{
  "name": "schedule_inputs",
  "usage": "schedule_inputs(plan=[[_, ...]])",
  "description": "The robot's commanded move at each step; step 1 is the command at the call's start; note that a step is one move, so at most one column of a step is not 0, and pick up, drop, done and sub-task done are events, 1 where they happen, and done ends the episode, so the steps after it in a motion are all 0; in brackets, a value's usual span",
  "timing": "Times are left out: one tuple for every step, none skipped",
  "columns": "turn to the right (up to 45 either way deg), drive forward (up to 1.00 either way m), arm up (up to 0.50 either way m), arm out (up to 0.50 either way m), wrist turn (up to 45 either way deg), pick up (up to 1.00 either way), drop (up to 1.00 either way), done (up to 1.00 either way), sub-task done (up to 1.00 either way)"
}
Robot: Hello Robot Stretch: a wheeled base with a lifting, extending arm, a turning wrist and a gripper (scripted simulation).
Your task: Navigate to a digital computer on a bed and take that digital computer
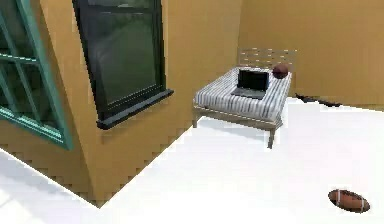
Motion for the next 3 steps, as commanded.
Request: schedule_inputs(plan=[[0.0,1.00,0.00,0.00,0.0,0.00,0.00,0.00,0.00],[30.0,0.00,0.00,0.00,0.0,0.00,0.00,0.00,0.00],[0.0,0.45,0.00,0.00,0.0,0.00,0.00,0.00,0.00]])
